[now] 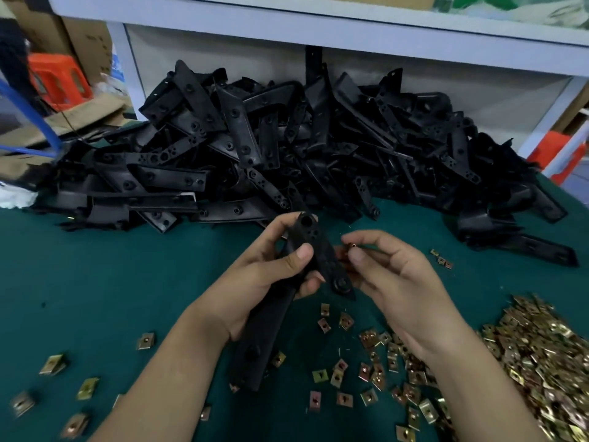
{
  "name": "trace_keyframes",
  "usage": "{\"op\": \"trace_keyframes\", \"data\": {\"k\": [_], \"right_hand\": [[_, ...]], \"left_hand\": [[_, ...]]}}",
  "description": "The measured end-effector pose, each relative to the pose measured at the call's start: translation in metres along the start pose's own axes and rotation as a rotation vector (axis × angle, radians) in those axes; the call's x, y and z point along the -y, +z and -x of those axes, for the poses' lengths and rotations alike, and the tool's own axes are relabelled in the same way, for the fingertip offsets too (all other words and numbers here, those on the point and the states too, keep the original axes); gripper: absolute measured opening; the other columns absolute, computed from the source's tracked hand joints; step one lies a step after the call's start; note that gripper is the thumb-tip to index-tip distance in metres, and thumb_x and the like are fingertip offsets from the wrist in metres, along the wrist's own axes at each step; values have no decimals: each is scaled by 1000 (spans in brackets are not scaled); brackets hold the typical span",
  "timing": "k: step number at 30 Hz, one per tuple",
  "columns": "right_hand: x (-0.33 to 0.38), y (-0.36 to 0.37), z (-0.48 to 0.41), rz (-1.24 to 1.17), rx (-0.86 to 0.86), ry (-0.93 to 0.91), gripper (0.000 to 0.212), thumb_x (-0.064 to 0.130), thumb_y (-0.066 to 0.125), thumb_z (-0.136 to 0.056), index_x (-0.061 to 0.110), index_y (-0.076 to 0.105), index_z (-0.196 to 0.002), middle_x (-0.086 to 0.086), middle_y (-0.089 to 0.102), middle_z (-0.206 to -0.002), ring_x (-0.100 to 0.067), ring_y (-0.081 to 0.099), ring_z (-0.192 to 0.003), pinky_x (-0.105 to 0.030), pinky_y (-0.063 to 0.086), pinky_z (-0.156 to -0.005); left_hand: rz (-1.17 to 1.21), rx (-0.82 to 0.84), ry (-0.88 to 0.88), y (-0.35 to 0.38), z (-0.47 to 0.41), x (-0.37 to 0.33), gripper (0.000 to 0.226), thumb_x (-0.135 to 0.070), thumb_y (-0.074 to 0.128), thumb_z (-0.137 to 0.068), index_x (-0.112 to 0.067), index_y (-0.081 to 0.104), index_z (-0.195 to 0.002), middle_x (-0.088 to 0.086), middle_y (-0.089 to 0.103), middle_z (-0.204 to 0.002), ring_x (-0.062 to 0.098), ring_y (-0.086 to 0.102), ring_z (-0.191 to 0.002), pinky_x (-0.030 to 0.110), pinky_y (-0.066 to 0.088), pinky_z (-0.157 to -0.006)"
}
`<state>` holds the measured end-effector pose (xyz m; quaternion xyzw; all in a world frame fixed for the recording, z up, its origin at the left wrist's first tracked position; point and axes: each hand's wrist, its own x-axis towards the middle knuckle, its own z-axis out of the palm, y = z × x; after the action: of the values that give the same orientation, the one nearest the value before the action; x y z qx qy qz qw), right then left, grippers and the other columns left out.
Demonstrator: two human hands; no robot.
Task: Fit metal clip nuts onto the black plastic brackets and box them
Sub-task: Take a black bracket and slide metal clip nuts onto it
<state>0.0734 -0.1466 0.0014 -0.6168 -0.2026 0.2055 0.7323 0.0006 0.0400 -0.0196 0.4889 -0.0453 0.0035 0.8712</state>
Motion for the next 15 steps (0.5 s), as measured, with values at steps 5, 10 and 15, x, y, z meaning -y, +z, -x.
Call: {"op": "trace_keyframes", "data": {"k": [5,10,15], "right_hand": [[9,8,6,-107,18,5,24,30,75,-74,18,78,-94,-6,73,-93,-15,69,-85,-22,55,-78],[9,10,7,-187,4,27,21,20,75,-71,15,78,-91,-8,72,-90,-15,67,-81,-22,56,-76],[8,11,7,-207,7,48,22,16,76,-69,13,79,-91,-12,73,-92,-20,71,-84,-25,57,-77]], "left_hand": [[-56,30,-29,4,2,-1,36,-14,67,-91,-21,61,-126,14,62,-94,20,62,-73,25,54,-69],[-92,48,-30,6,4,-1,28,-22,65,-94,-23,64,-123,10,67,-94,18,61,-73,25,53,-66],[-146,85,-31,6,5,0,32,-26,68,-91,-23,64,-122,7,66,-94,18,60,-74,25,54,-69]]}}
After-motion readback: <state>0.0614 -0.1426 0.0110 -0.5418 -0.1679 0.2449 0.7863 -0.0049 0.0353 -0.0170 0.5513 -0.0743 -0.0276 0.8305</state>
